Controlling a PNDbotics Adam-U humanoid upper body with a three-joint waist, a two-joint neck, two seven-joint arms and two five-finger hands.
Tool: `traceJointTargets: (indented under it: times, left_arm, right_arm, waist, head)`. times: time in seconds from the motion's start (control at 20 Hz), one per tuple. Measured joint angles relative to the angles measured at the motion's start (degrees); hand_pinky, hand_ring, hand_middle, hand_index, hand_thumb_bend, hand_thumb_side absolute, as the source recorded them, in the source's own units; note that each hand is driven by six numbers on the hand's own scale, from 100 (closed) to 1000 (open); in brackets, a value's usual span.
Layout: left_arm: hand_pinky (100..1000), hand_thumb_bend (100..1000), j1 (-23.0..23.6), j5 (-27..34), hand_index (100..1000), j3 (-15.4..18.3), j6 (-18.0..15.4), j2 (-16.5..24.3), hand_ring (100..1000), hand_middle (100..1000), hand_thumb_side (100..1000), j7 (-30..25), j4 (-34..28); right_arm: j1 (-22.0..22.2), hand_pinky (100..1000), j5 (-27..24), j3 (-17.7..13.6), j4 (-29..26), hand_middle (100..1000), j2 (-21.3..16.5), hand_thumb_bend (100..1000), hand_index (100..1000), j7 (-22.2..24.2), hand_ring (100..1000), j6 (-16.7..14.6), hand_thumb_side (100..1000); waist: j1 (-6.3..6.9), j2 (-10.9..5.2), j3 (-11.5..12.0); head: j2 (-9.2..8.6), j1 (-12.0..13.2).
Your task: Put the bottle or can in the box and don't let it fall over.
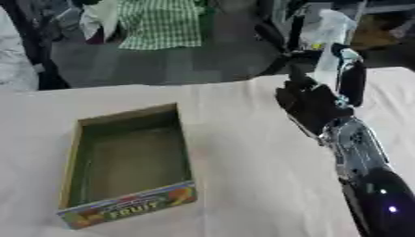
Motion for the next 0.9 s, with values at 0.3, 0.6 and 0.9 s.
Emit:
traceJointTargets:
  times: [0.3,0.6,0.9]
  left_arm:
    - [824,839,0.0,0.0,823,0.0,0.1,0.0,855,793,621,-0.1,0.0]
    - [825,838,0.0,0.0,823,0.0,0.1,0.0,855,793,621,-0.2,0.0]
    - [825,838,0.0,0.0,823,-0.3,0.1,-0.3,855,794,621,-0.4,0.0]
  right_arm:
    - [-0.3,100,-0.6,-0.4,0.8,271,-1.5,269,987,0.4,104,-0.2,910]
    - [-1.7,100,-0.7,-0.7,1.5,273,-1.9,264,986,0.8,106,-0.4,906]
    - [-3.1,100,-0.6,-0.7,2.6,273,-2.0,265,984,1.0,106,-0.5,905]
  waist:
    - [0.15,0.31,0.1]
    - [0.32,0.43,0.3]
    - [0.35,0.70,0.4]
  head:
    - [-0.07,0.0]
    - [-0.22,0.0]
    - [-0.47,-0.1]
